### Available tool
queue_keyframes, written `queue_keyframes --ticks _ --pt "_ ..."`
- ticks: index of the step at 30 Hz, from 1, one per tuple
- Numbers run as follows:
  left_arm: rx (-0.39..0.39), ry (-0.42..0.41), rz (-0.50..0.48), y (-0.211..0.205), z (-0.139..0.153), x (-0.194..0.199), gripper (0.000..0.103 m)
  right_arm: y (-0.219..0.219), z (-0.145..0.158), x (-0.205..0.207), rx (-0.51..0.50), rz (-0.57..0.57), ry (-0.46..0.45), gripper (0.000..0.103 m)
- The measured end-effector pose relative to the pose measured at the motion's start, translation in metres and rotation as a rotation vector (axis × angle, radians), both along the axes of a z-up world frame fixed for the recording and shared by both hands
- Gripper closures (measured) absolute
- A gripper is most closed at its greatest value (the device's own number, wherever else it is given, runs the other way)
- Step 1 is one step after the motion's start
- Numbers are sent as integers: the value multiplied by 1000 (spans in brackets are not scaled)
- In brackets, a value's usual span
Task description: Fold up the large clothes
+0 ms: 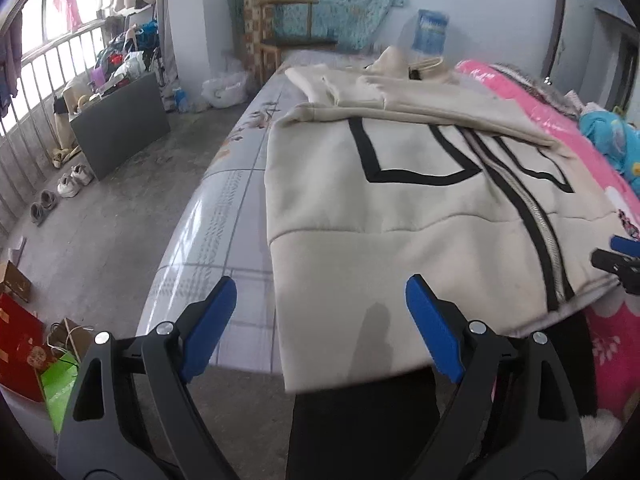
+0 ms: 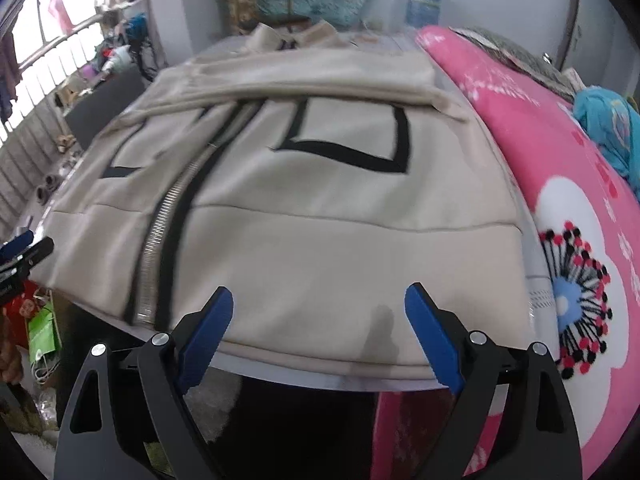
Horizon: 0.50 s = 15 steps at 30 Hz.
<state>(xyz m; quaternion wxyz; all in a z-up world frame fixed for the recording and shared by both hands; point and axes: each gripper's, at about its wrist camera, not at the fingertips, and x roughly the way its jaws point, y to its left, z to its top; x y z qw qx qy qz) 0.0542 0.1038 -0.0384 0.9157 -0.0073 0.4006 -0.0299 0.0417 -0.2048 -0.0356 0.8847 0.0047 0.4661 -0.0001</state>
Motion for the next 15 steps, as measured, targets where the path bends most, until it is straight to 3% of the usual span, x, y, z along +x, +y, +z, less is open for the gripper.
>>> queue_keyframes --ticks 3,8,15 --pt "-22 6 -8 1 -3 -8 22 11 -3 5 -10 27 1 18" --pt "-74 29 -4 3 -12 -11 42 14 -10 8 12 20 18 18" --pt "-157 47 0 14 -13 -19 58 11 -16 7 34 3 30 18"
